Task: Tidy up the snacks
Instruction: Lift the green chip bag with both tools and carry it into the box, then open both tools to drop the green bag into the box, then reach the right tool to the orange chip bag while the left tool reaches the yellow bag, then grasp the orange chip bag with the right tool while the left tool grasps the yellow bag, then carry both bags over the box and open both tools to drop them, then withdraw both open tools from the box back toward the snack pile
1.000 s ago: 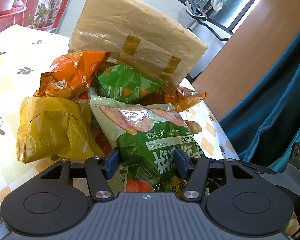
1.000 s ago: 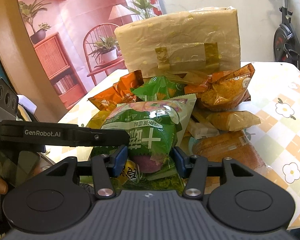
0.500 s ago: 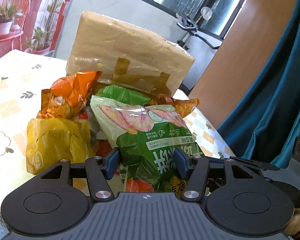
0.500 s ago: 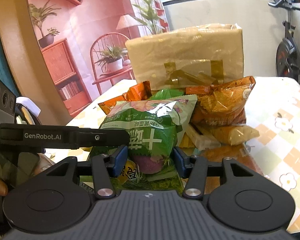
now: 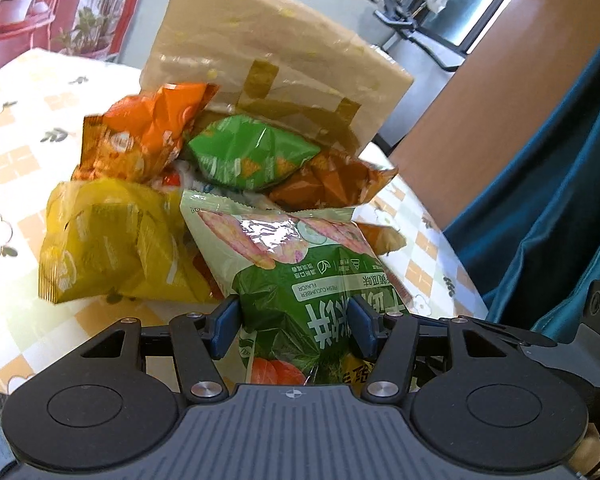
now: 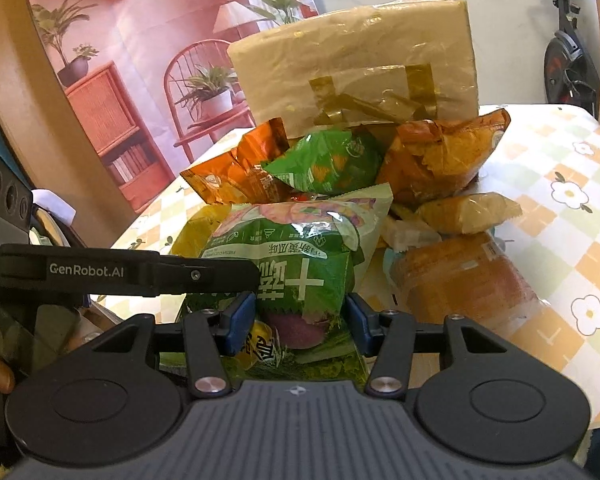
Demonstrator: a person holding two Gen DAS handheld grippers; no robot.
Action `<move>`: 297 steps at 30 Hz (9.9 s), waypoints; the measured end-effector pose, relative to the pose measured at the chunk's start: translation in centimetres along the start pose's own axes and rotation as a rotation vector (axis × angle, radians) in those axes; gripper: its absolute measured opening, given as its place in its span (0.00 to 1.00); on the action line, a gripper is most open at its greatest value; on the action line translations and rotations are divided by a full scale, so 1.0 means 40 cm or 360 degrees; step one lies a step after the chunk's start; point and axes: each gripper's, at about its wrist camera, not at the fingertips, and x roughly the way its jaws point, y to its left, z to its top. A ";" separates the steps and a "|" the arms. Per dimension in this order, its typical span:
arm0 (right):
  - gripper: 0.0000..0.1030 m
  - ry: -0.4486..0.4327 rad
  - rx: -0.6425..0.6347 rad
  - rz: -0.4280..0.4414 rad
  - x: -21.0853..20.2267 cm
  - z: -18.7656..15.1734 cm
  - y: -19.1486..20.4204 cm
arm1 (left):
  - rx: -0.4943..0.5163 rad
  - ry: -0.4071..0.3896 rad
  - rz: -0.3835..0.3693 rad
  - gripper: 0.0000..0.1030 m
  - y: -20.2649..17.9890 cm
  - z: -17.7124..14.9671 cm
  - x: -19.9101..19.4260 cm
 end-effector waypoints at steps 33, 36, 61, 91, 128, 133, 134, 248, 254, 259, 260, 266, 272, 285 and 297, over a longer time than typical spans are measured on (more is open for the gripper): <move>0.51 -0.0492 -0.0326 0.0122 -0.007 0.399 0.029 | 0.0420 -0.0401 0.0003 0.61 -0.088 0.457 -0.064; 0.51 -0.0512 -0.0294 0.0138 0.014 0.471 0.016 | 0.0414 -0.0397 -0.0019 0.61 -0.088 0.534 -0.039; 0.53 -0.0010 0.0210 0.0057 0.330 0.771 -0.252 | -0.0032 0.0139 0.0122 0.71 0.078 0.765 0.315; 0.58 -0.0443 -0.0048 -0.0211 0.056 0.533 -0.171 | 0.0350 -0.0373 0.0489 0.84 0.115 0.509 -0.226; 0.87 -0.0192 -0.0013 -0.0382 0.142 0.277 -0.224 | -0.0012 0.0229 0.0478 0.85 0.198 0.184 0.029; 0.90 -0.0212 -0.0057 -0.0456 0.135 0.275 -0.216 | -0.0033 0.0245 0.0497 0.86 0.206 0.174 0.034; 0.91 -0.0220 -0.0061 -0.0468 0.131 0.274 -0.215 | -0.0038 0.0244 0.0496 0.86 0.207 0.173 0.036; 0.76 -0.0788 -0.0291 -0.0410 0.084 0.654 -0.168 | 0.0422 -0.0551 0.0249 0.79 -0.028 0.669 0.081; 0.76 -0.0624 -0.0313 -0.0395 0.217 0.672 -0.162 | 0.0478 -0.0433 0.0253 0.80 -0.008 0.678 0.157; 0.77 -0.0512 -0.0317 -0.0435 0.282 0.668 -0.170 | 0.0494 -0.0381 0.0276 0.86 0.012 0.689 0.188; 0.77 -0.0498 -0.0312 -0.0442 0.289 0.665 -0.173 | 0.0500 -0.0364 0.0285 0.86 0.015 0.692 0.193; 0.82 -0.0385 -0.0274 -0.0467 0.309 0.641 -0.192 | 0.0539 -0.0259 0.0348 0.91 0.016 0.699 0.216; 0.86 -0.0381 -0.0236 -0.0462 0.291 0.619 -0.204 | 0.0512 -0.0193 0.0371 0.92 0.029 0.703 0.215; 0.86 -0.0428 -0.0157 -0.0442 0.239 0.591 -0.191 | 0.0620 -0.0183 0.0478 0.94 0.000 0.718 0.199; 0.86 -0.0498 -0.0100 -0.0396 0.193 0.577 -0.168 | 0.0492 -0.0023 0.0466 0.95 0.011 0.755 0.241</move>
